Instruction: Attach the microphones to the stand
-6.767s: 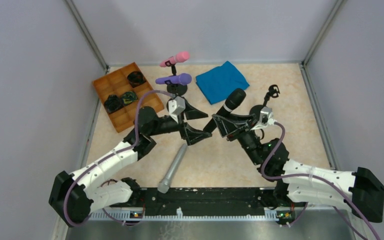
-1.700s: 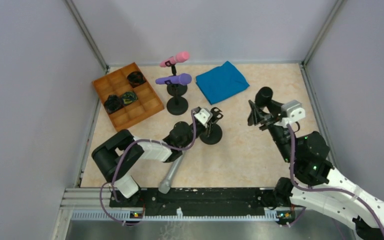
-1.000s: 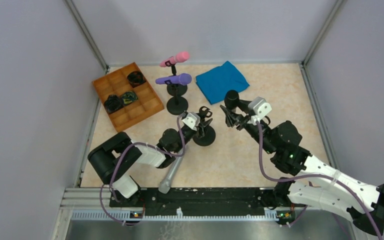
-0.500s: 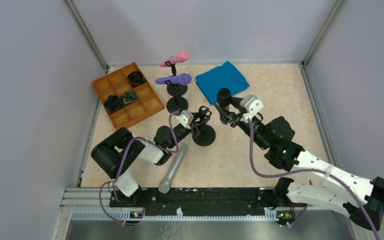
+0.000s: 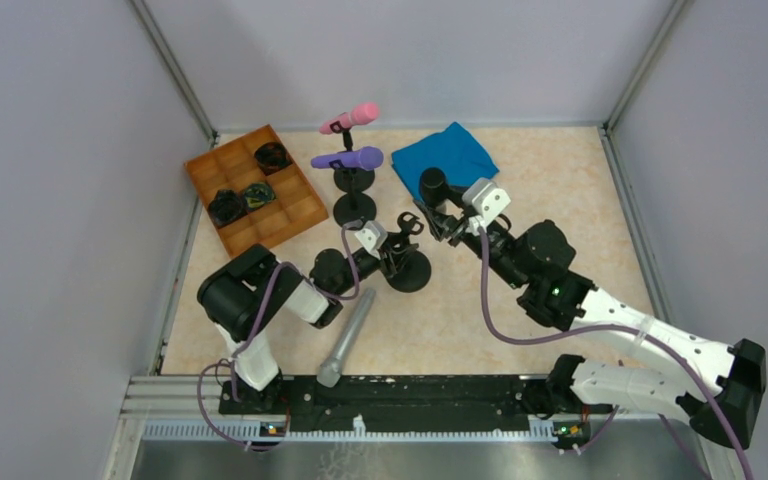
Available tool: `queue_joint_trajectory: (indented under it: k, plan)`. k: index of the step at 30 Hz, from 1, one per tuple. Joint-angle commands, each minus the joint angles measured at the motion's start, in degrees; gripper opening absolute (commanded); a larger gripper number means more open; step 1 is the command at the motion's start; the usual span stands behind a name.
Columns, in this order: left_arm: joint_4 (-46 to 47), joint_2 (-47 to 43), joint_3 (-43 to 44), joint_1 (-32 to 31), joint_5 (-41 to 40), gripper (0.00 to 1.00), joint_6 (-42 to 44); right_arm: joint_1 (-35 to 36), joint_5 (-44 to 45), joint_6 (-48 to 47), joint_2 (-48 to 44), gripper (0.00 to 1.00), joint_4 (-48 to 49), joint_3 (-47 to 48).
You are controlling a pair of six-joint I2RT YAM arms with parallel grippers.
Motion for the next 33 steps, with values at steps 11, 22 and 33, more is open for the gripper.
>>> queue_joint_trajectory:
  k: [11,22,33]
  plan:
    - [16.9,0.4,3.1,0.6,3.4,0.46,-3.8,-0.3,-2.2,0.3,1.8,0.0,2.2,4.3]
    - [17.4,-0.6,4.1,0.7,4.1,0.41,-5.0,-0.3,-1.7,0.0,1.5,0.0,1.7,3.9]
    - [17.4,-1.0,5.3,1.0,5.1,0.3,-6.7,-0.3,-1.7,-0.1,1.4,0.0,1.2,3.5]
